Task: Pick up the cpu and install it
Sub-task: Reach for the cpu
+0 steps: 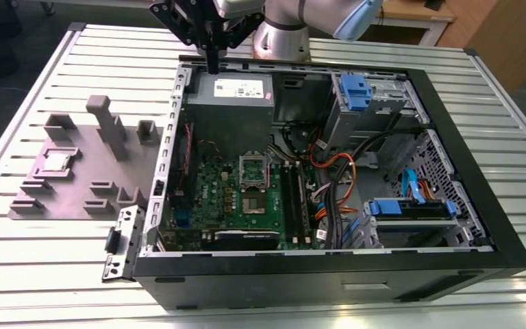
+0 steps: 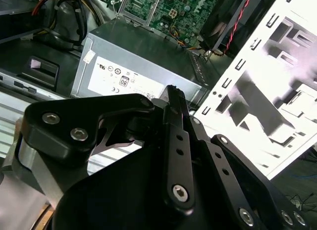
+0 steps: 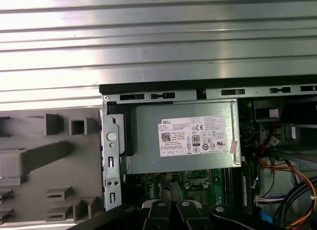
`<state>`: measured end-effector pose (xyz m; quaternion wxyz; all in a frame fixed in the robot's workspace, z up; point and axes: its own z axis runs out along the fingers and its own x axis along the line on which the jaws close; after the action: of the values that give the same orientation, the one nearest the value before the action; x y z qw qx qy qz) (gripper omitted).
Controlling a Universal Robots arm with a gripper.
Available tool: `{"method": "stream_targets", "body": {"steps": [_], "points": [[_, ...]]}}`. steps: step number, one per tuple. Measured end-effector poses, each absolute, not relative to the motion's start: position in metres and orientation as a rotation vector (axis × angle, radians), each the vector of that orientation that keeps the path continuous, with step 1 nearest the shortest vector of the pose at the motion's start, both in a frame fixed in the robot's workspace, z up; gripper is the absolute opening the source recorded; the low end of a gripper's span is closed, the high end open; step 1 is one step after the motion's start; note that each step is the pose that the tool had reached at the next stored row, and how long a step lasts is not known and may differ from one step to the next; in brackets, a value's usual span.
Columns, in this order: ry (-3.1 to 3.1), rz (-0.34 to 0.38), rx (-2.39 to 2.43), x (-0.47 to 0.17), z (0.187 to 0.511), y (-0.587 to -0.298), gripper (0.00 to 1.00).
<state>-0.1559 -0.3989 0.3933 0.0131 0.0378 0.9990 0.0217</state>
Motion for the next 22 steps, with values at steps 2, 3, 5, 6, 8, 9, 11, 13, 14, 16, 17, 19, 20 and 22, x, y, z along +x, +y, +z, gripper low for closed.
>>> {"method": "stream_targets", "body": {"steps": [2, 3, 5, 6, 8, 9, 11, 13, 14, 16, 17, 19, 20, 22], "points": [[3.112, 0.068, 0.118, -0.1564, 0.3933, -0.3989, 0.11], [3.112, 0.068, 0.118, -0.1567, 0.3933, -0.3989, 0.11], [3.113, 0.068, 0.118, -0.1572, 0.3933, -0.3989, 0.11], [3.113, 0.068, 0.118, -0.1574, 0.3933, -0.3989, 0.11], [3.112, 0.068, 0.118, -0.158, 0.3933, -0.3989, 0.11], [3.113, 0.068, 0.118, -0.1582, 0.3933, -0.3989, 0.11], [3.112, 0.068, 0.118, -0.1587, 0.3933, -0.3989, 0.11], [3.112, 0.068, 0.118, -0.1591, 0.3933, -0.3989, 0.11], [3.113, 0.068, 0.118, -0.1592, 0.3933, -0.3989, 0.11], [3.113, 0.068, 0.118, -0.1613, 0.3933, -0.3989, 0.11], [3.113, 0.068, 0.118, -0.1614, 0.3933, -0.3989, 0.11], [3.112, 0.068, 0.118, -0.1618, 0.3933, -0.3989, 0.11], [3.112, 0.068, 0.118, -0.162, 0.3933, -0.3989, 0.11], [3.113, 0.068, 0.118, -0.1627, 0.3933, -0.3989, 0.11]]}}
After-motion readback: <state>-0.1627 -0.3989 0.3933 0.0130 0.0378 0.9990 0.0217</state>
